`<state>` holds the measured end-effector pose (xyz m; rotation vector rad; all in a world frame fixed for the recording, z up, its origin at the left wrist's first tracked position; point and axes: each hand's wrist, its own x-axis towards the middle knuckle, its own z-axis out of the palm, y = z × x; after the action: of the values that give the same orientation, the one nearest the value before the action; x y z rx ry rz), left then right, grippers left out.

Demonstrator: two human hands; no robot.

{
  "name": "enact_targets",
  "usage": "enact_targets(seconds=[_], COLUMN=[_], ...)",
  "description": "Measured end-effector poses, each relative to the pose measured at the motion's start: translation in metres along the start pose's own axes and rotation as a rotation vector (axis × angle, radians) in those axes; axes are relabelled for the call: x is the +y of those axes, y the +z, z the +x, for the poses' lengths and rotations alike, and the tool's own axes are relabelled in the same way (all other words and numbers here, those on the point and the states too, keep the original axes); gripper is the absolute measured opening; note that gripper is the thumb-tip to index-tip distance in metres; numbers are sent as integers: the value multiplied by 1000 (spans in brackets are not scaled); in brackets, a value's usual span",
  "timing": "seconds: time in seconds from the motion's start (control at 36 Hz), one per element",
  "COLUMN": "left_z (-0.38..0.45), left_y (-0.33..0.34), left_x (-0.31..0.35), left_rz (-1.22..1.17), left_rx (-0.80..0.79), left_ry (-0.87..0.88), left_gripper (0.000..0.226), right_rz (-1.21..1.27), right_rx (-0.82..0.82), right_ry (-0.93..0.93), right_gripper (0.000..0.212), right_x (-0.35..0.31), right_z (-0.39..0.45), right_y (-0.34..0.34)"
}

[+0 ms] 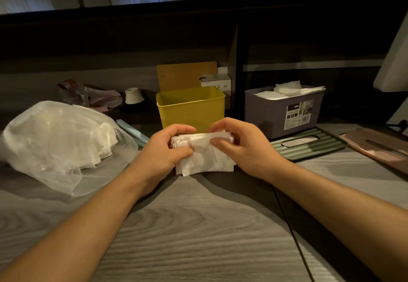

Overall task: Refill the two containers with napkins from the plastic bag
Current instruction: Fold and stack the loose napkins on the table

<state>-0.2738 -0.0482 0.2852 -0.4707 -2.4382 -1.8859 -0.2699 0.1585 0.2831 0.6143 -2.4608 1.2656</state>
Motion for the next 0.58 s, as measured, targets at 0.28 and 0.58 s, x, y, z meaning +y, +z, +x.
enact_targets(seconds=[0.28, 0.58], left_z=[-1, 0], left_y=[1, 0], left_x=[-2, -2], left_rz=[17, -13], left_rx=[-14, -4], left_ry=[3, 30], left_gripper=[35, 48], right_rz=[93, 60], right_rx=[48, -131], right_ry=[62, 78], right_gripper=[2, 79], right_x=[1, -8], right_z=[-3, -3], right_y=[-3, -3])
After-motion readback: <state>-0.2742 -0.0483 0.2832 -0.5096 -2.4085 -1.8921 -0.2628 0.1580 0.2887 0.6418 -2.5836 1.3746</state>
